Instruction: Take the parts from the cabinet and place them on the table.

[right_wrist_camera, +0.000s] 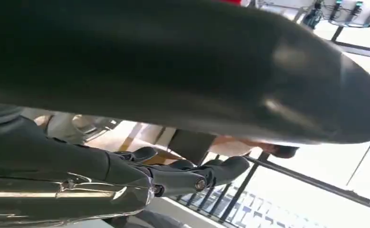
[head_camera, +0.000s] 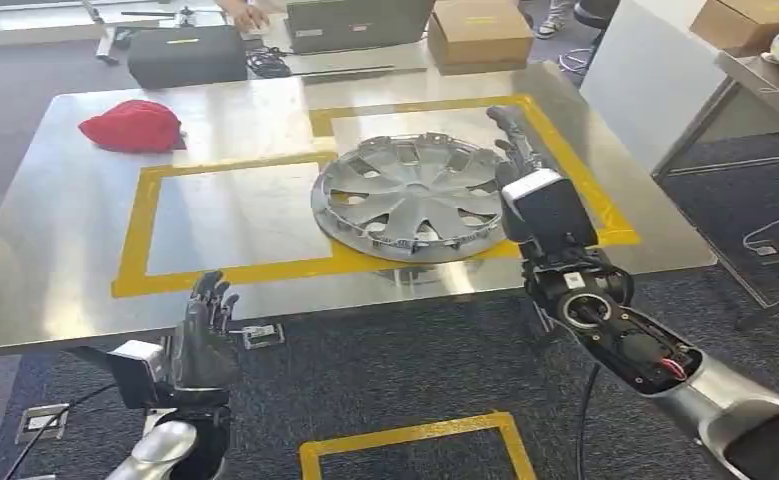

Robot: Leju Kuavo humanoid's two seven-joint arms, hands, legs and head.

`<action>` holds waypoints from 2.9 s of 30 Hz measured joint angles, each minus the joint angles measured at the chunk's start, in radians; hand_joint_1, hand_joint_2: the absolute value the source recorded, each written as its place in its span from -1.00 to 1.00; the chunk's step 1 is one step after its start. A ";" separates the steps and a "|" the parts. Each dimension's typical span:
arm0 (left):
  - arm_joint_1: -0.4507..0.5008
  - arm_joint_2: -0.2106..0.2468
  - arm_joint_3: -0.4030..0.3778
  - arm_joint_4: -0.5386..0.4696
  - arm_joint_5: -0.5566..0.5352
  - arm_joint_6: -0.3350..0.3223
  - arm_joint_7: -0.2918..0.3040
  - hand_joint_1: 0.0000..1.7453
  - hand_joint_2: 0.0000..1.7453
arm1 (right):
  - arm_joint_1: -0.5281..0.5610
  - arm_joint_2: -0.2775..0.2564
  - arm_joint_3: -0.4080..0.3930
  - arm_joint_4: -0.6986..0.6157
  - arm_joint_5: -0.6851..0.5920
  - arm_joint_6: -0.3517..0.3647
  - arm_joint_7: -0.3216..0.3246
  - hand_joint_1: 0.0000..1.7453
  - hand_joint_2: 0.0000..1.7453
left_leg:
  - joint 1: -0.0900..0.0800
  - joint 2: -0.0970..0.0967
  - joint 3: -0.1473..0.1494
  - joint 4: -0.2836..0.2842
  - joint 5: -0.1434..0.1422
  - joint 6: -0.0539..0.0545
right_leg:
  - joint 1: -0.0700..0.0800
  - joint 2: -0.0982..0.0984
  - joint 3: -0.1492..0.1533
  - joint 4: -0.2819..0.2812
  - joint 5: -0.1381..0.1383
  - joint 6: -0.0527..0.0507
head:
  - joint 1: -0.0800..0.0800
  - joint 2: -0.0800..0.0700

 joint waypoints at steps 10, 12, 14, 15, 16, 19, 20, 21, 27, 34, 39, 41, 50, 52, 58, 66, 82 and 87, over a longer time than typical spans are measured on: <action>0.001 0.000 0.000 0.000 0.006 0.030 -0.002 -1.00 -1.00 | 0.010 0.005 0.000 0.000 -0.018 0.020 -0.024 -1.00 -1.00 | 0.000 0.000 0.000 0.000 0.000 0.000 | 0.000 0.000 0.000 0.000 0.000 0.000 | 0.000 0.000; 0.001 0.000 0.000 0.000 0.007 0.032 -0.002 -1.00 -1.00 | 0.011 0.008 0.000 0.001 -0.018 0.022 -0.026 -1.00 -1.00 | 0.000 0.000 0.000 0.000 0.000 0.000 | 0.000 0.000 0.000 0.000 0.000 0.000 | 0.000 0.000; 0.002 0.000 0.000 0.000 0.007 0.036 -0.002 -1.00 -1.00 | 0.011 0.011 0.000 0.001 -0.018 0.023 -0.027 -1.00 -1.00 | 0.000 0.000 0.000 0.000 0.000 0.000 | 0.000 0.000 0.000 0.000 0.000 0.000 | 0.000 0.000; 0.002 0.000 0.000 0.000 0.007 0.036 -0.002 -1.00 -1.00 | 0.011 0.011 0.000 0.001 -0.018 0.023 -0.029 -1.00 -1.00 | 0.000 0.000 0.000 0.000 0.000 0.000 | 0.000 0.000 0.000 0.000 0.000 0.000 | 0.000 0.000; 0.002 0.000 0.000 0.000 0.007 0.036 -0.002 -1.00 -1.00 | 0.011 0.013 0.000 0.001 -0.018 0.024 -0.031 -1.00 -1.00 | 0.000 0.000 0.000 0.000 0.000 0.000 | 0.000 0.000 0.000 0.000 0.000 0.000 | 0.000 0.000; 0.003 0.000 0.000 0.000 0.007 0.036 -0.002 -1.00 -1.00 | 0.012 0.017 0.000 0.001 -0.018 0.028 -0.034 -1.00 -1.00 | 0.000 0.000 0.000 0.000 0.000 0.000 | 0.000 0.000 0.000 0.000 0.000 0.000 | 0.000 0.000; 0.003 0.000 0.000 0.000 0.007 0.035 -0.002 -1.00 -1.00 | 0.013 0.018 -0.001 0.001 -0.018 0.029 -0.034 -1.00 -1.00 | 0.000 0.000 0.000 0.000 0.000 0.000 | 0.000 0.000 0.000 0.000 0.000 0.000 | 0.000 0.000; 0.004 0.000 0.000 0.000 0.007 0.035 -0.002 -1.00 -1.00 | 0.015 0.018 -0.001 0.001 -0.018 0.031 -0.035 -1.00 -1.00 | 0.000 0.000 0.000 0.000 0.000 0.000 | 0.000 0.000 0.000 0.000 0.000 0.000 | 0.000 0.000; 0.013 0.001 0.000 -0.010 0.008 0.036 -0.004 -1.00 -1.00 | 0.017 0.032 -0.003 0.002 -0.015 0.050 -0.038 -1.00 -1.00 | 0.000 0.000 0.000 0.000 0.000 0.000 | 0.000 0.000 0.000 0.000 0.000 0.000 | 0.000 0.000; 0.026 0.003 0.000 -0.029 0.008 0.043 -0.001 -1.00 -1.00 | 0.015 0.050 -0.002 0.006 -0.013 0.056 -0.042 -1.00 -1.00 | 0.000 0.000 0.000 0.000 0.000 0.000 | 0.000 0.000 0.000 0.000 0.000 0.000 | 0.000 0.000; 0.030 0.004 0.000 -0.037 0.007 0.047 0.003 -1.00 -1.00 | 0.016 0.058 -0.002 0.011 -0.002 0.050 -0.045 -1.00 -1.00 | 0.000 0.000 0.000 0.000 0.000 0.000 | 0.000 0.000 0.000 0.000 0.000 0.000 | 0.000 0.000; 0.030 0.004 0.000 -0.040 0.007 0.046 0.004 -1.00 -1.00 | 0.016 0.058 -0.002 0.011 0.004 0.045 -0.044 -1.00 -1.00 | 0.000 0.000 0.000 0.000 0.000 0.000 | 0.000 0.000 0.000 0.000 0.000 0.000 | 0.000 0.000; 0.030 0.001 0.000 -0.040 0.007 0.032 0.005 -1.00 -1.00 | 0.029 0.058 -0.010 0.011 0.017 0.028 -0.040 -1.00 -1.00 | 0.000 0.000 0.000 0.000 0.000 0.000 | 0.000 0.000 0.000 0.000 0.000 0.000 | 0.000 0.000; 0.030 0.000 0.000 -0.040 0.007 0.028 0.005 -1.00 -1.00 | 0.034 0.058 -0.011 0.011 0.017 0.029 -0.040 -1.00 -1.00 | 0.000 0.000 0.000 0.000 0.000 0.000 | 0.000 0.000 0.000 0.000 0.000 0.000 | 0.000 0.000; 0.024 0.000 0.000 -0.040 0.007 0.008 -0.001 -1.00 -1.00 | 0.044 0.058 -0.019 0.010 -0.002 0.039 -0.055 -1.00 -1.00 | 0.000 0.000 0.000 0.000 0.000 0.000 | 0.000 0.000 0.000 0.000 0.000 0.000 | 0.000 0.000; 0.019 -0.002 0.000 -0.038 0.009 -0.003 -0.007 -1.00 -1.00 | 0.053 0.058 -0.028 0.005 -0.033 0.061 -0.067 -1.00 -1.00 | -0.002 0.000 -0.001 0.004 -0.005 0.003 | -0.001 0.000 0.001 -0.002 0.000 0.001 | -0.001 0.000; 0.019 -0.008 0.000 -0.036 0.010 0.002 -0.010 -1.00 -1.00 | 0.065 0.058 -0.037 -0.004 -0.034 0.067 -0.073 -1.00 -1.00 | 0.016 0.052 0.044 -0.015 -0.027 0.012 | -0.008 -0.021 -0.075 0.124 -0.010 0.031 | 0.038 0.000; 0.019 -0.008 0.000 -0.037 0.010 0.008 -0.010 -1.00 -1.00 | 0.066 0.058 -0.041 -0.008 -0.034 0.067 -0.072 -1.00 -1.00 | 0.009 0.079 0.050 -0.005 -0.040 -0.013 | 0.005 -0.034 -0.026 0.002 0.023 -0.002 | 0.030 0.000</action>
